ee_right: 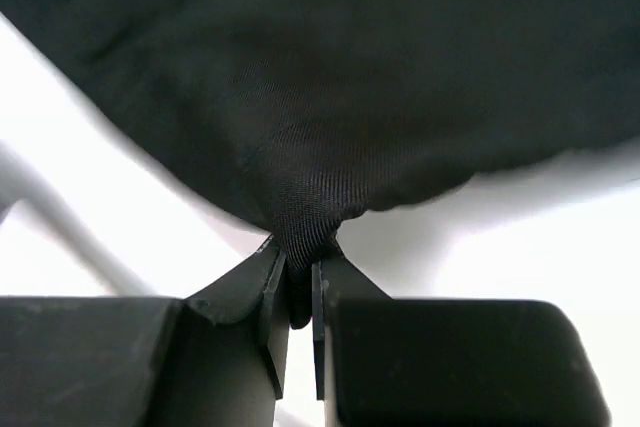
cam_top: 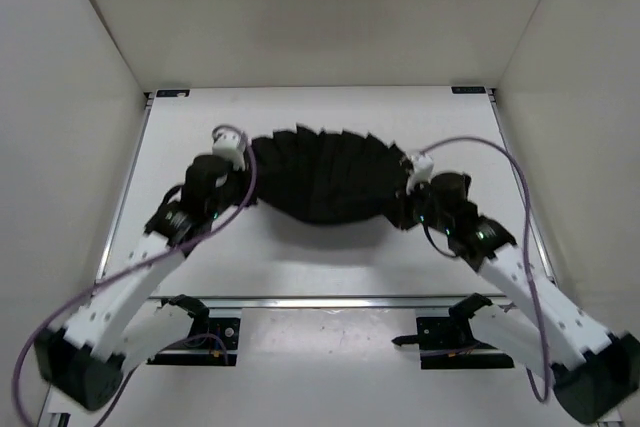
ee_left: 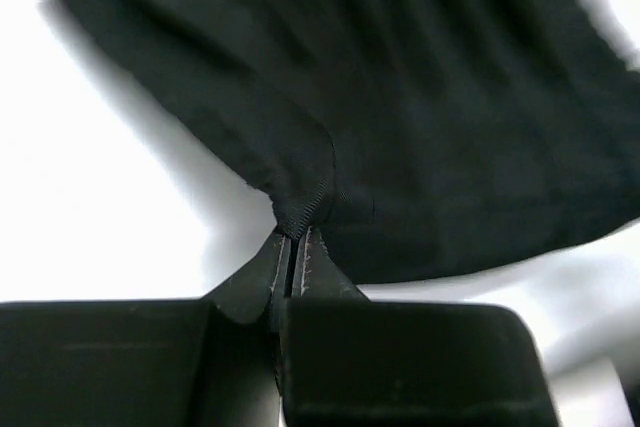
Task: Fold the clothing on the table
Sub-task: Fold the skirt
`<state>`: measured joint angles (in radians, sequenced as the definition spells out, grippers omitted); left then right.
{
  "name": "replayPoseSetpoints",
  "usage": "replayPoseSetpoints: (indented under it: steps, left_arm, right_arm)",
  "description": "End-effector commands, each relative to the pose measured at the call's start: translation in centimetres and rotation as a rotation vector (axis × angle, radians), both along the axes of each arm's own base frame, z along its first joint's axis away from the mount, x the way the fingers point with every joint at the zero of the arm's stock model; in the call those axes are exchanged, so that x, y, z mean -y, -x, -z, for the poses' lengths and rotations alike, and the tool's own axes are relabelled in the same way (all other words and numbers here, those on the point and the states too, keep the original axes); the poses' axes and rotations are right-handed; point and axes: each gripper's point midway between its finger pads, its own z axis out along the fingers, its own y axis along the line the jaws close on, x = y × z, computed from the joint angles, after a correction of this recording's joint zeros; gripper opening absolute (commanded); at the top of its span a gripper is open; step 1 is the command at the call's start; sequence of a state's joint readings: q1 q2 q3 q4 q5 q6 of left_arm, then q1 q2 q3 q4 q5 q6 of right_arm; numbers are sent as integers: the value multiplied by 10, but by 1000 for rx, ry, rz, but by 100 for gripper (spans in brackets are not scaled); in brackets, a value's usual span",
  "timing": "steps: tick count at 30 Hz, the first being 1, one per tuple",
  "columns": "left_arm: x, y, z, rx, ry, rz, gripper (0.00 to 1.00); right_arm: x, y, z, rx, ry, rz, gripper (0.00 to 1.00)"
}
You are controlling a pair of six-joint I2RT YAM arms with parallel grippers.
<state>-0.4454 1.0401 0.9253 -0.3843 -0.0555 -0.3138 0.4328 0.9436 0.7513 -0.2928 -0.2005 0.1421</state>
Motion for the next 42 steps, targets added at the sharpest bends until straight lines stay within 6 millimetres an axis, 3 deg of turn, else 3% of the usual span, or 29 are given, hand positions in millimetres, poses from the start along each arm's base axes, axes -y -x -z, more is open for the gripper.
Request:
replayPoseSetpoints:
  steps: [1, 4, 5, 6, 9, 11, 12, 14, 16, 17, 18, 19, 20, 23, 24, 25, 27, 28, 30, 31, 32, 33, 35, 36, 37, 38, 39, 40, 42]
  left_arm:
    - [-39, 57, -4, -17, 51, -121, 0]
    - [-66, 44, 27, -115, 47, -174, 0]
    - [-61, 36, 38, -149, 29, -161, 0]
    - [-61, 27, 39, -139, 8, -174, 0]
    - [-47, 3, 78, -246, 3, -149, 0]
    - [-52, -14, 109, -343, 25, -175, 0]
    - [-51, -26, 104, -331, 45, -175, 0]
    - [-50, -49, 122, -397, 20, -172, 0]
    - [-40, -95, 91, -344, 19, -149, 0]
    - [-41, -109, 101, -374, 5, -155, 0]
    - [-39, -138, 65, -301, 23, -145, 0]
    - [-33, -165, 44, -273, 19, -135, 0]
    - [-34, -183, 49, -283, 13, -146, 0]
    - [-32, -243, -72, -33, 59, -158, 0]
    - [-30, -250, -83, -3, 62, -155, 0]
    - [-35, -256, -117, 79, 74, -177, 0]
    - [-44, -253, -148, 151, 94, -191, 0]
    - [-45, -252, -144, 147, 99, -187, 0]
    - [-43, -238, -140, 149, 85, -165, 0]
    - [-37, -233, -106, 96, 59, -147, 0]
    - [-35, -219, -82, 63, 40, -134, 0]
    - [-28, -199, -88, 81, 26, -111, 0]
    - [-27, -157, -11, -41, -41, -130, 0]
    - [-23, -126, 14, -77, -60, -123, 0]
    - [-20, -104, 10, -67, -51, -114, 0]
    - [-22, -77, 52, -166, -66, -115, 0]
    - [-16, -44, 70, -235, -54, -81, 0]
    - [-11, -25, 66, -238, -36, -64, 0]
    - [-8, 23, 98, -348, -18, -59, 0]
  right_arm:
    - [8, 37, -23, 36, -160, 106, 0]
    - [39, 25, 2, -59, -202, 176, 0]
    - [33, 25, 12, -119, -251, 118, 0]
    - [54, 7, 13, -104, -289, 187, 0]
    - [76, -18, 44, -211, -323, 258, 0]
    - [70, -37, 54, -237, -232, 250, 0]
    - [61, -38, 58, -256, -210, 220, 0]
    - [57, -72, 60, -287, -183, 191, 1]
    - [57, -106, 48, -302, -191, 179, 1]
    - [56, -135, 32, -281, -196, 171, 0]
    - [55, -150, 36, -309, -193, 169, 0]
    - [51, -178, -1, -220, -185, 148, 0]
    - [51, -207, -38, -119, -177, 143, 0]
    - [49, -250, -117, 40, -144, 135, 0]
    - [50, -261, -150, 115, -146, 135, 0]
    - [54, -265, -166, 153, -143, 149, 0]
    - [56, -263, -192, 222, -141, 155, 0]
    - [59, -263, -197, 252, -137, 160, 0]
    - [64, -251, -163, 207, -110, 183, 0]
    - [66, -243, -169, 238, -122, 178, 0]
    - [68, -234, -135, 184, -128, 170, 0]
    - [70, -213, -98, 101, -139, 177, 0]
    - [73, -182, -58, 38, -159, 203, 0]
    - [72, -155, -30, -18, -166, 211, 0]
    - [70, -124, 1, -91, -170, 218, 0]
    - [64, -108, 12, -114, -171, 204, 0]
    - [57, -77, 35, -182, -168, 200, 0]
    - [53, -52, 51, -234, -176, 208, 0]
    - [32, -11, 67, -290, -190, 161, 0]
